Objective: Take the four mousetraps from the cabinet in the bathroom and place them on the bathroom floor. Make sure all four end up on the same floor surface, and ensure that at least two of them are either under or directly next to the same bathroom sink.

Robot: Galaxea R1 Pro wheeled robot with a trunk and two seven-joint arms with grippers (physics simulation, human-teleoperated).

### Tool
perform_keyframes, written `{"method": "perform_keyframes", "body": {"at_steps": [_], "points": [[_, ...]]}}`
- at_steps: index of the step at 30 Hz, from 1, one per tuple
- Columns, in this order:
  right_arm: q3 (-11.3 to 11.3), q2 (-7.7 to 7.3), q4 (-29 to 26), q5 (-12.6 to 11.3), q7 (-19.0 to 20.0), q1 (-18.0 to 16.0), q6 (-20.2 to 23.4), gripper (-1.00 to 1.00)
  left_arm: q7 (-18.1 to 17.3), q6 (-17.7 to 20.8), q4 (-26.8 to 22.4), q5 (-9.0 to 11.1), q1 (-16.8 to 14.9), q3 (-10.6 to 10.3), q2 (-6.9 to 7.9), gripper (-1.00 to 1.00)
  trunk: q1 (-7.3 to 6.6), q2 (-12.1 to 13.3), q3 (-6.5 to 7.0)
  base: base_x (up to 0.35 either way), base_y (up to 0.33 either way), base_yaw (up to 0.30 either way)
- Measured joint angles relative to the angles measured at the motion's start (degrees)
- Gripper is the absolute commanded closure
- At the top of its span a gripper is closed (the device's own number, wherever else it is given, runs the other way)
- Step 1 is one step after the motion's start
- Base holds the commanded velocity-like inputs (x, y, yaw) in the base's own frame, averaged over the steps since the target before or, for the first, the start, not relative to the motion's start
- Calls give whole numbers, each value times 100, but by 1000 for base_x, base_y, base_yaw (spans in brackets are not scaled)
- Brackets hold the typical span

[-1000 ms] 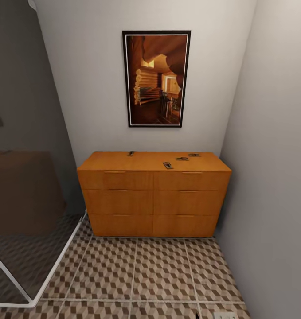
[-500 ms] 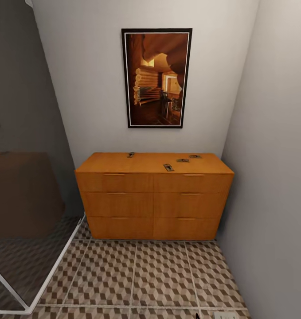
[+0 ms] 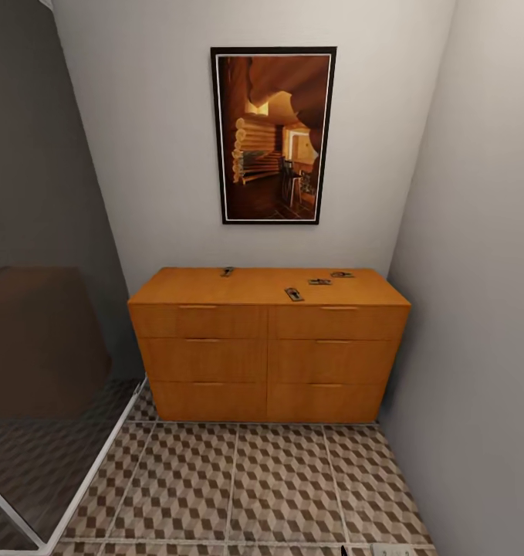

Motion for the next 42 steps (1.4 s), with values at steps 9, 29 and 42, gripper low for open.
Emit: {"method": "perform_keyframes", "body": {"at_steps": [9,29,42], "points": [[0,0,0,1,0,0,0,-100,0,0,0,-3,0,0,1,-100,0,0,0,3,0,0],[0,0,0,-1,0,0,0,-100,0,0,0,-3,0,0,3,-100,0,0,0,0,0,0],[0,0,7,1,0,0,0,-100,0,0,0,-3,0,0,0,-100,0,0,0,0,0,0]]}}
